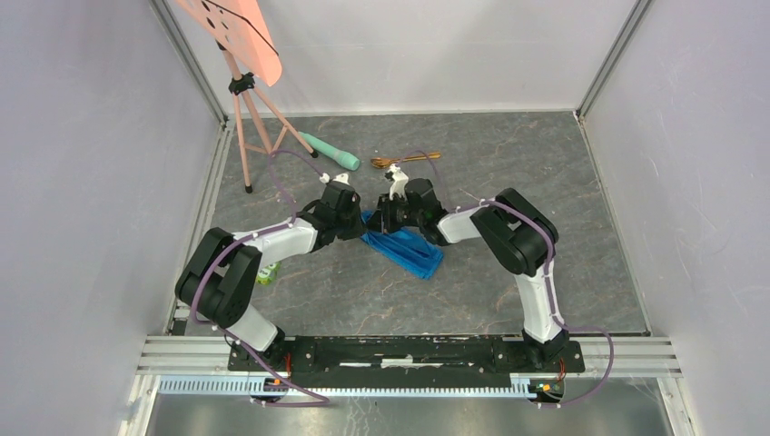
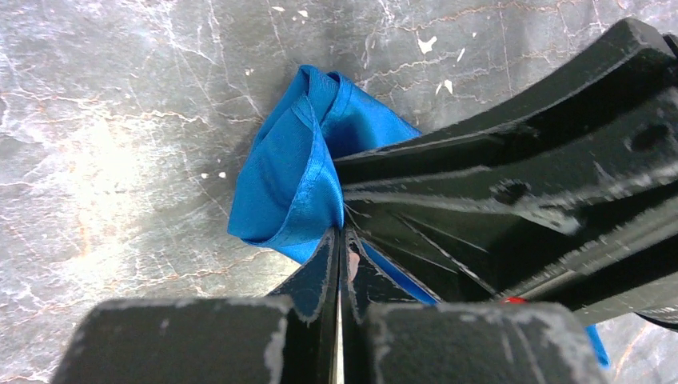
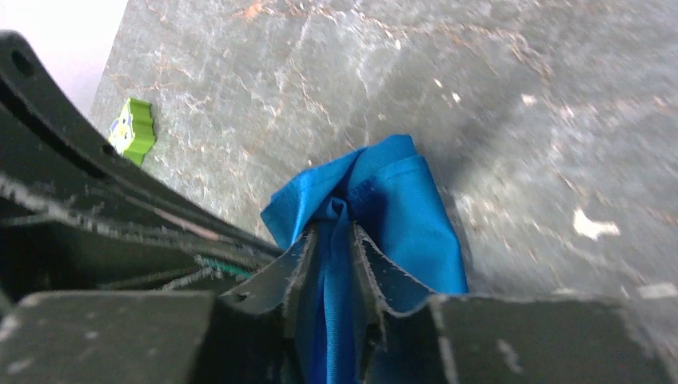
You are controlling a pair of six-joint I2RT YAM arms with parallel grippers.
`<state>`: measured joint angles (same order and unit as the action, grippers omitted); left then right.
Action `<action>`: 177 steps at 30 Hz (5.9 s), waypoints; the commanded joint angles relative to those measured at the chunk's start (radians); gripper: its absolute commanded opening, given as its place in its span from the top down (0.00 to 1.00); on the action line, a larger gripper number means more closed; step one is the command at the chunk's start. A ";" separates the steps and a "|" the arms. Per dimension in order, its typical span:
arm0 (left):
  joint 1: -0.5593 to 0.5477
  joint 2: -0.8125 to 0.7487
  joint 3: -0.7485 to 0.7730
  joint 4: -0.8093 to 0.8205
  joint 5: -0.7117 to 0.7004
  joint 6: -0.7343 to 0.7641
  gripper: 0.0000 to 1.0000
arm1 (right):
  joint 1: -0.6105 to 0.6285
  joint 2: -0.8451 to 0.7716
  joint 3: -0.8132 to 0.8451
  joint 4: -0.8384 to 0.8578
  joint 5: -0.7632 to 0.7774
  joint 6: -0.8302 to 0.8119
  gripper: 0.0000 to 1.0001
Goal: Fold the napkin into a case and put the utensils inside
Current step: Smooth out the top corner of the smaller-rectangle-folded napkin at the center of the board.
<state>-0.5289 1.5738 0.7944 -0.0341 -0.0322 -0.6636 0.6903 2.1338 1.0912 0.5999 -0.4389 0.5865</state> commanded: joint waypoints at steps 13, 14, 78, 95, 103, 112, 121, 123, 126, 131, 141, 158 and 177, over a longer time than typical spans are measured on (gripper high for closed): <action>-0.003 -0.020 0.002 0.016 0.013 0.017 0.98 | -0.060 -0.151 -0.082 -0.081 -0.078 -0.095 0.72; -0.003 -0.018 0.006 0.015 0.017 0.019 0.98 | -0.052 -0.137 -0.079 -0.076 -0.075 -0.089 0.73; 0.069 0.000 0.108 -0.197 0.052 -0.006 0.62 | -0.038 -0.105 -0.088 0.110 -0.050 0.060 0.72; 0.045 0.053 0.152 -0.220 -0.012 0.004 0.85 | -0.018 -0.038 -0.044 0.103 -0.060 0.059 0.71; 0.043 0.042 0.154 -0.209 -0.008 0.031 0.97 | -0.010 -0.016 -0.012 0.064 -0.034 0.026 0.81; 0.003 -0.025 0.119 -0.114 -0.009 0.081 0.98 | 0.067 -0.024 -0.003 -0.060 0.169 -0.028 0.96; -0.002 -0.051 0.075 -0.123 -0.037 0.066 0.98 | -0.015 -0.058 -0.062 0.077 -0.077 0.089 0.69; -0.003 -0.053 0.066 -0.125 -0.042 0.068 0.98 | -0.032 -0.096 -0.059 0.040 -0.110 0.060 0.64; -0.003 -0.049 0.062 -0.129 -0.044 0.069 0.98 | -0.043 -0.138 -0.086 0.052 -0.140 0.055 0.58; -0.002 -0.049 0.063 -0.129 -0.034 0.070 0.98 | -0.055 -0.147 -0.115 0.075 -0.129 0.061 0.59; -0.002 -0.036 0.081 -0.122 -0.006 0.067 0.98 | -0.005 -0.010 -0.008 0.059 -0.079 0.076 0.87; 0.000 -0.027 0.076 -0.141 -0.028 0.052 0.98 | 0.000 -0.208 -0.020 -0.228 -0.015 -0.246 0.62; -0.001 0.004 0.086 -0.144 -0.006 0.029 0.98 | 0.104 -0.103 0.111 -0.413 0.264 -0.579 0.55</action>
<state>-0.5282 1.5646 0.8600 -0.2070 -0.0475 -0.6277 0.7689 2.0136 1.1671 0.1959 -0.2584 0.0757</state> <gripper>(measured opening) 0.033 0.444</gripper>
